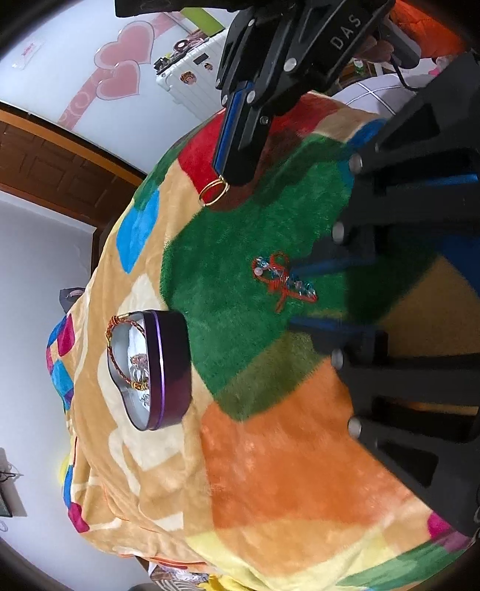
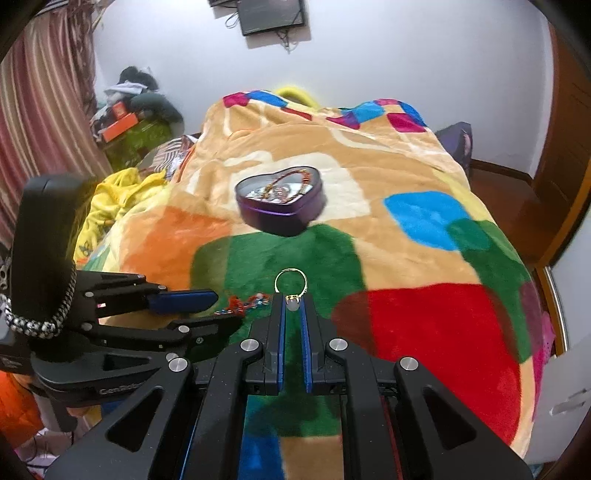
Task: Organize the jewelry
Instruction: 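Grasp the red beaded charm with the left tool while the right tool grasps a gold ring, then lower the charm and gold ring into the heart tin and open both tools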
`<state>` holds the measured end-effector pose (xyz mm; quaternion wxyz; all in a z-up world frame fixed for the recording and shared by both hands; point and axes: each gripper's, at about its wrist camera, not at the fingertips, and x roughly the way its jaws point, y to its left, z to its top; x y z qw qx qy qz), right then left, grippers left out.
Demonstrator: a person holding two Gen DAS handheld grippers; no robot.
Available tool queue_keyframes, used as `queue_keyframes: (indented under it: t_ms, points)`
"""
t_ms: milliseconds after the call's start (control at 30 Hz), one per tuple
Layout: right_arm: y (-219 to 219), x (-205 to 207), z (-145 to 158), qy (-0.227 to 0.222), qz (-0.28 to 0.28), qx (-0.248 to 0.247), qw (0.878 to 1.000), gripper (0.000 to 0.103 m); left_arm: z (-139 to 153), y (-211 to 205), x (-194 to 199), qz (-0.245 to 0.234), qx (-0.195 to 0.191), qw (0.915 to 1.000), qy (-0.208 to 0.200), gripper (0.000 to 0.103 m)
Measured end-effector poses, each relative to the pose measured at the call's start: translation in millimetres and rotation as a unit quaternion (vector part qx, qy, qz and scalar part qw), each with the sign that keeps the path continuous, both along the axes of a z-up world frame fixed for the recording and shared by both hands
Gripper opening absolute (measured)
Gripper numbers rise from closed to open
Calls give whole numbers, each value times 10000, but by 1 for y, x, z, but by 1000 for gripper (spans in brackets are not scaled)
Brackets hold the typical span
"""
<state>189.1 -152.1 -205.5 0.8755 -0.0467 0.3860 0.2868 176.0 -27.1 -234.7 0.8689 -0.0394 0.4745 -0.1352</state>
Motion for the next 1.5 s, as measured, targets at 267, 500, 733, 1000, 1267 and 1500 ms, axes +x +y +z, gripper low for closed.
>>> queue_keyframes:
  t_ms: [267, 500, 733, 1000, 1267, 1500]
  points:
    - [0, -1, 9, -78, -10, 99, 9999, 7, 13, 6, -1, 148, 13, 9998, -143, 5]
    - [5, 0, 27, -309, 14, 236, 9992, 7, 50, 22, -4, 340, 20, 9974, -639, 5]
    - [9, 4, 43, -512, 10, 365, 9980, 7, 78, 36, -3, 502, 46, 9934, -1029, 5]
    - [14, 10, 57, -707, 13, 469, 9964, 7, 99, 47, 3, 615, 18, 9891, -1340, 5]
    - [22, 24, 66, -839, 28, 562, 9949, 7, 114, 52, 17, 614, 7, 9855, -1582, 5]
    - [31, 39, 65, -845, 52, 618, 9945, 7, 114, 58, 37, 654, -45, 9845, -1624, 5]
